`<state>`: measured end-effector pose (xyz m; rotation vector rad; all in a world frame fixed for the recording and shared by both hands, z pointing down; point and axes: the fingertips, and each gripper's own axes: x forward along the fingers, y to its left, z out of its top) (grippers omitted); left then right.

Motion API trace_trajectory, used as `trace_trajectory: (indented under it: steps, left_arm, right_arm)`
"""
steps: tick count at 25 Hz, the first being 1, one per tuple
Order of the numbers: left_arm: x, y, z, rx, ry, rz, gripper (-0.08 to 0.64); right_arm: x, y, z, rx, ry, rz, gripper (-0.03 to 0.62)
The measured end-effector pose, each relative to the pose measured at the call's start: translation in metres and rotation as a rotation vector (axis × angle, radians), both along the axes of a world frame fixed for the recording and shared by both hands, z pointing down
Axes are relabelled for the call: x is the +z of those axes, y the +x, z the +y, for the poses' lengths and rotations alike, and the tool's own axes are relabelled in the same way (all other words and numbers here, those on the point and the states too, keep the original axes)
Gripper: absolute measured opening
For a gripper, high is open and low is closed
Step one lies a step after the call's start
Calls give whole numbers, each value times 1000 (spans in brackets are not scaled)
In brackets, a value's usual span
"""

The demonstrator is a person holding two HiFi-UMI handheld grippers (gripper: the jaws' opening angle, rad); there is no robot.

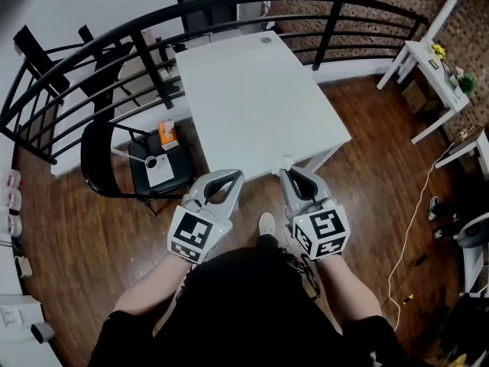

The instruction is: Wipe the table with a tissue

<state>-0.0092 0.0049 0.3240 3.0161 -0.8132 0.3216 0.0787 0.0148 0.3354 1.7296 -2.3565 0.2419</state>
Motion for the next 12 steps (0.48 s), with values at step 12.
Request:
trace_trajectory:
  steps: [12]
  left_arm:
    - [-2, 0, -1, -7, 3, 0, 15]
  right_arm:
    - [-6, -1, 0, -11, 13, 16, 6]
